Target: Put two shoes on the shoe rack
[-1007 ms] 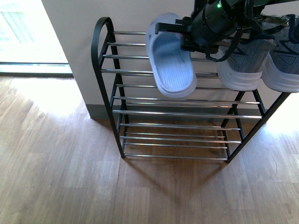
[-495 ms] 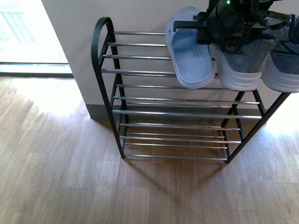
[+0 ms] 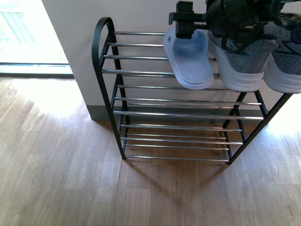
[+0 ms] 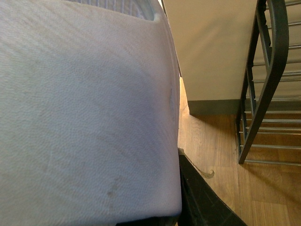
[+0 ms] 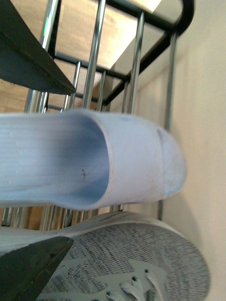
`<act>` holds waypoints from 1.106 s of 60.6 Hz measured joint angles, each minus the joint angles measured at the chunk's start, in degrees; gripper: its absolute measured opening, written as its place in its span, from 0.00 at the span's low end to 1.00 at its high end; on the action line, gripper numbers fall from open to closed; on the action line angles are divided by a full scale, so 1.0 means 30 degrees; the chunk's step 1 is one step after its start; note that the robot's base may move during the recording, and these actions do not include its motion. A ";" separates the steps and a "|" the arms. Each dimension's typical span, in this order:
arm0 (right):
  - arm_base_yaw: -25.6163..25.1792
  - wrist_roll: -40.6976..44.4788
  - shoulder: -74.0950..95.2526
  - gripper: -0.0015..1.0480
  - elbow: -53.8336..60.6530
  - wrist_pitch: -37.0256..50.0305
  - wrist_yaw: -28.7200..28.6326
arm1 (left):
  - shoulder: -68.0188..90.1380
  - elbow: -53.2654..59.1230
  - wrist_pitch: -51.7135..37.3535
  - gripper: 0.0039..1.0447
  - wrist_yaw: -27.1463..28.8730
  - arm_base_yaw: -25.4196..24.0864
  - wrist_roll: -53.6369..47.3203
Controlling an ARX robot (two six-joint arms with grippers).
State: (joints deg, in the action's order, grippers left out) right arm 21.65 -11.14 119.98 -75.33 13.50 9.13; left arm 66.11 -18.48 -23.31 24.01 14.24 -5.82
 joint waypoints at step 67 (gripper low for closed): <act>-0.3359 0.3002 -2.4727 0.56 2.2163 0.7679 0.0678 | 0.0000 0.0000 0.0000 0.02 0.0000 0.0000 0.0000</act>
State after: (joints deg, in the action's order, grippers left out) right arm 11.57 -2.13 45.80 -8.84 36.53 11.16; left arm 66.11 -18.48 -23.31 24.01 14.24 -5.82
